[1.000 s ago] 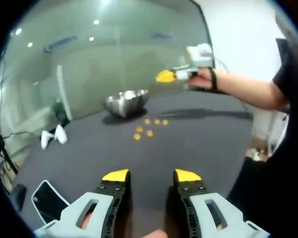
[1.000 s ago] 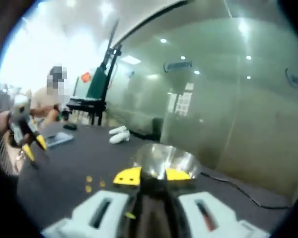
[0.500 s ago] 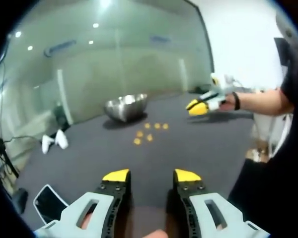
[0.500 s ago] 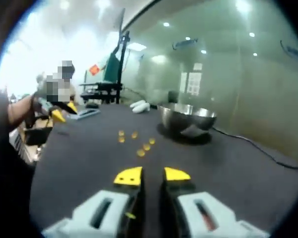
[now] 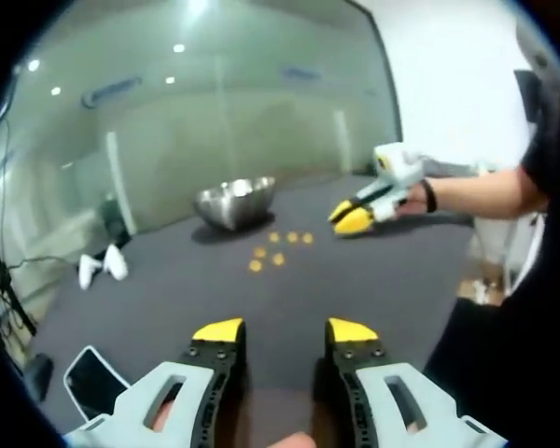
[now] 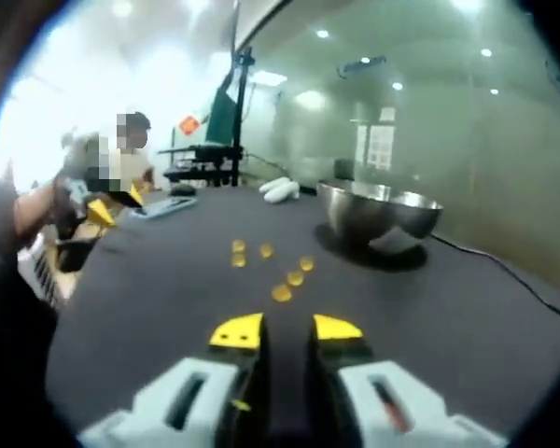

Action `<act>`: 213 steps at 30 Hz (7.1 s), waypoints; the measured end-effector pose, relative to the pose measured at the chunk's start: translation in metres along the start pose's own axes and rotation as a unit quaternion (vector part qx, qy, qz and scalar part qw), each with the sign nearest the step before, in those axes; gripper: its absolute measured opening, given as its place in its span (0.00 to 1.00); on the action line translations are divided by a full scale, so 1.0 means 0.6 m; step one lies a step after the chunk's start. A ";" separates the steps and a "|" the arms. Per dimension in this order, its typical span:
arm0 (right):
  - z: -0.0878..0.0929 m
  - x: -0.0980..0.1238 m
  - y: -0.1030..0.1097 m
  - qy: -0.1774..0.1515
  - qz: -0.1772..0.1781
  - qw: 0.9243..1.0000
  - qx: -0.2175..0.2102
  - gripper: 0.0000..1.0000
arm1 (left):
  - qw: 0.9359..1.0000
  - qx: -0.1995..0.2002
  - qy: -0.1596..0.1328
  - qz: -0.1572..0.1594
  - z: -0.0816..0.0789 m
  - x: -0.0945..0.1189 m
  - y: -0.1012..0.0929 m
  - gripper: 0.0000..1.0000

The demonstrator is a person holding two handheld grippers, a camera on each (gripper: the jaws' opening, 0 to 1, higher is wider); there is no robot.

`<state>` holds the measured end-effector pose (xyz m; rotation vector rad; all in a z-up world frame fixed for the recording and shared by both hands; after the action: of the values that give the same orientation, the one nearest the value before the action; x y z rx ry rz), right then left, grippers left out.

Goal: Pick up the QQ candy scattered on the table and place it into the stainless steel bowl on the table

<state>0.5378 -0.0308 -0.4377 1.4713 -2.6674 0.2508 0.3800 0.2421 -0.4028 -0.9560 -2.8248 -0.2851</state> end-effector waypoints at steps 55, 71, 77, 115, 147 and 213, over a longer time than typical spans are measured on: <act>-0.074 -0.058 -0.048 -0.050 0.009 0.998 -0.023 0.10 | 1.000 -0.003 0.005 0.004 -0.003 -0.011 0.010 0.35; -0.193 -0.170 -0.168 -0.059 0.103 0.993 0.019 0.10 | 1.000 -0.006 0.006 0.003 -0.007 -0.008 0.007 0.35; -0.207 -0.207 -0.177 -0.044 0.105 0.993 0.040 0.10 | 1.000 -0.001 0.011 -0.003 -0.004 -0.005 0.009 0.35; -0.159 -0.041 -0.083 -0.077 -0.059 0.993 -0.070 0.15 | 1.000 -0.011 0.002 0.009 -0.010 -0.003 0.003 0.36; -0.041 -0.122 0.064 -0.005 -0.135 0.991 -0.003 0.19 | 1.000 0.000 0.009 -0.010 -0.003 0.009 0.014 0.35; -0.208 -0.201 -0.167 -0.081 0.152 0.985 0.020 0.09 | 1.000 -0.008 -0.003 0.006 -0.019 -0.003 -0.001 0.35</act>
<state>0.6865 0.0399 -0.3234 1.1328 -3.0305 0.2138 0.3820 0.2379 -0.3922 -0.9771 -2.8261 -0.3031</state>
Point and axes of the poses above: the point that each gripper's makers call its tool centre point, and the gripper's own axes: x roughly backward along the fingers, y roughly to its left, z roughly out of its underside, the point moved 8 cm from there along x, roughly backward along the fingers, and after that the axes turned 10 degrees about -y, right-handed, at the moved point
